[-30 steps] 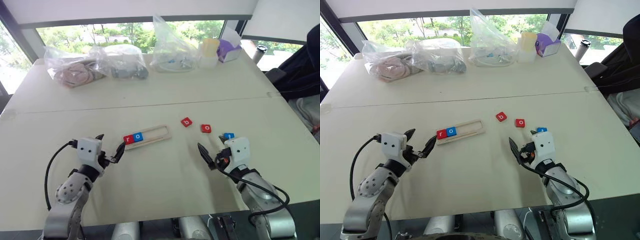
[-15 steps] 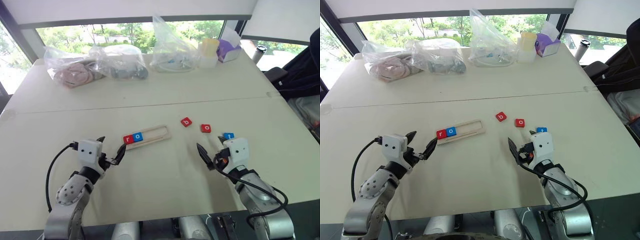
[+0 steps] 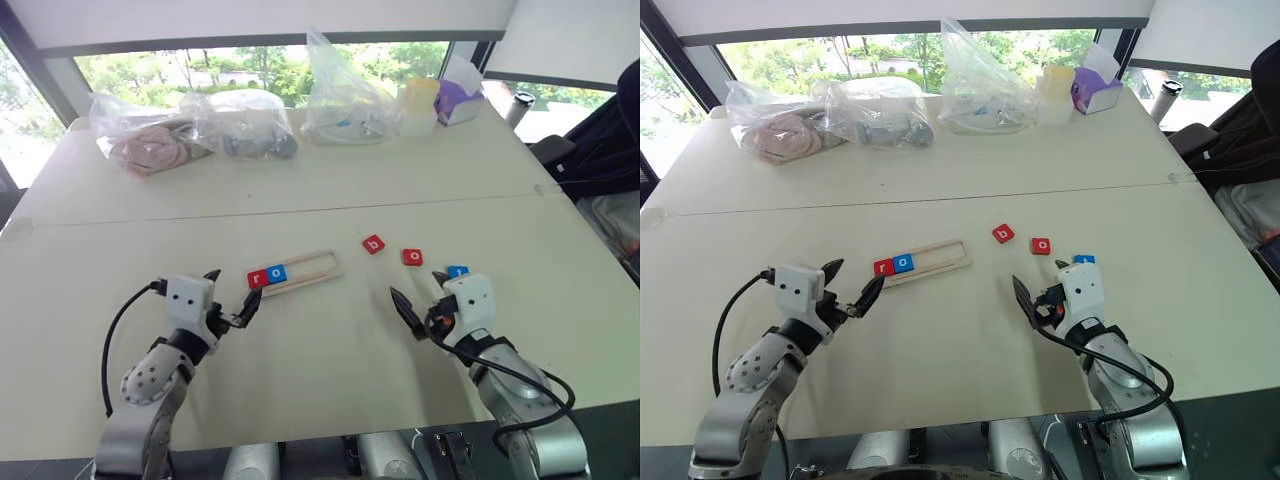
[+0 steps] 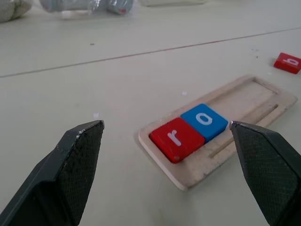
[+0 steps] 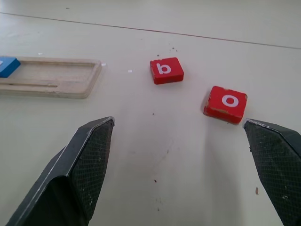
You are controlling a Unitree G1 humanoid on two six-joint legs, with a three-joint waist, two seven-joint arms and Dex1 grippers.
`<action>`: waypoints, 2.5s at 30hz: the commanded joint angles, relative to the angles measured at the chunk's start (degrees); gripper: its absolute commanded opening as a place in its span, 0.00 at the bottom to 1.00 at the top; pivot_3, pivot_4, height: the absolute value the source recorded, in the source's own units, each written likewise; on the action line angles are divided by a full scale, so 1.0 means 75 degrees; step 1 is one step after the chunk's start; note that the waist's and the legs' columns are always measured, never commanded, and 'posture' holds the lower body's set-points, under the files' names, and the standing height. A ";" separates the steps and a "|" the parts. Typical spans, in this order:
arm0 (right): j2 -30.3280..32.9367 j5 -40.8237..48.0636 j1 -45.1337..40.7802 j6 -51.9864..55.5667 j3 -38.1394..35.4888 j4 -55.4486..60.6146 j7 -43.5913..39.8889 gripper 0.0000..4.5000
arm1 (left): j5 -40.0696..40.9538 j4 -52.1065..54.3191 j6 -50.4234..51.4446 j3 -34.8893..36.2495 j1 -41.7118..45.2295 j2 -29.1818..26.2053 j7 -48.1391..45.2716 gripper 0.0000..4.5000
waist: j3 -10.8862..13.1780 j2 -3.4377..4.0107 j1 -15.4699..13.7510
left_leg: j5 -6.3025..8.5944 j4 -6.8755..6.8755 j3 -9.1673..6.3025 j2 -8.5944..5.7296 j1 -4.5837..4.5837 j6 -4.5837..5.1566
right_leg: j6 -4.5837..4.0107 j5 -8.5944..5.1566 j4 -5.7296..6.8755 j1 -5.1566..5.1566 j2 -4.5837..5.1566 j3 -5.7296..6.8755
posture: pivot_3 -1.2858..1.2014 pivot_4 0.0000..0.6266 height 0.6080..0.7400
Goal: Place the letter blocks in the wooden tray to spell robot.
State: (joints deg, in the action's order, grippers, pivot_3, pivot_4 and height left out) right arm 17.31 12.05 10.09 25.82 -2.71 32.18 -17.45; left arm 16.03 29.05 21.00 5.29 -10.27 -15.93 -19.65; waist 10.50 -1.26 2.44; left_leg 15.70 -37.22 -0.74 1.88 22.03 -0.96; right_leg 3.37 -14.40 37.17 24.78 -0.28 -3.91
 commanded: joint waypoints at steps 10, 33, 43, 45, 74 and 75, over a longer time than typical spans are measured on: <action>0.0840 0.0939 -0.1083 0.0512 0.0030 -0.0154 -0.1491 0.99 | 0.1030 -0.1270 -0.0009 0.0196 0.1672 -0.2146 -0.2859 1.00 | 0.0002 -0.0001 -0.0004 | 0.0000 0.0000 0.0001 -0.0001 -0.0042 0.0000 | -0.0003 -0.0001 0.0009 -0.0028 -0.0006 0.0005 | 0.52 0.24 1.00; 0.3372 0.2008 -0.2490 0.1804 0.0130 0.0388 -0.3567 0.99 | -0.0496 -0.7856 -0.2747 -0.1802 0.6044 -0.3008 -0.7874 1.00 | 0.0006 -0.0003 -0.0006 | 0.0000 0.0011 0.0014 -0.0002 -0.0053 0.0003 | 0.0008 0.0022 0.0004 -0.0040 -0.0006 0.0001 | 0.52 0.24 1.00; 0.3392 0.1976 -0.2325 0.1825 0.0085 0.0636 -0.3335 0.99 | -0.1122 -0.8841 -0.3755 -0.1939 0.6168 -0.2492 -0.7716 1.00 | 0.0007 -0.0005 -0.0006 | 0.0000 0.0008 0.0012 -0.0002 -0.0050 0.0003 | 0.0012 0.0025 0.0007 -0.0040 -0.0006 0.0001 | 0.52 0.24 1.00; 0.3389 0.1979 -0.2311 0.1821 0.0083 0.0652 -0.3309 0.99 | -0.1177 -0.8808 -0.3801 -0.1944 0.6079 -0.2495 -0.7666 1.00 | 0.0006 -0.0005 -0.0008 | 0.0000 0.0006 0.0012 -0.0002 -0.0051 0.0003 | 0.0012 0.0025 0.0010 -0.0040 -0.0006 0.0001 | 0.52 0.24 1.00; 0.3434 0.1743 -0.2553 0.1594 0.0506 0.0430 -0.3526 0.99 | -0.1499 -0.8458 -0.3247 -0.2096 0.5434 -0.2990 -0.7568 1.00 | -0.0004 -0.0004 0.0024 | 0.0000 0.0011 0.0014 0.0003 -0.0074 0.0004 | 0.0034 0.0012 0.0028 -0.0045 -0.0011 0.0000 | 0.52 0.24 1.00; 0.3426 0.1742 -0.2557 0.1608 0.0514 0.0443 -0.3522 0.99 | -0.1506 -0.8478 -0.3200 -0.2106 0.5454 -0.3003 -0.7595 1.00 | -0.0004 -0.0004 0.0027 | 0.0000 0.0011 0.0014 0.0003 -0.0075 0.0004 | 0.0034 0.0012 0.0028 -0.0045 -0.0011 0.0000 | 0.52 0.24 1.00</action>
State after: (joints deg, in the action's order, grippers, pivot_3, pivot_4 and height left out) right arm 42.50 25.02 -8.35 38.51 1.59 34.47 -43.74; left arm 7.90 -32.54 -4.39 -8.53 32.00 -36.76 -75.69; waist 10.47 -1.29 2.65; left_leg 15.70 -37.13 -0.63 1.90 21.46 -0.93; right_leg 3.62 -14.31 37.38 24.44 -0.37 -3.91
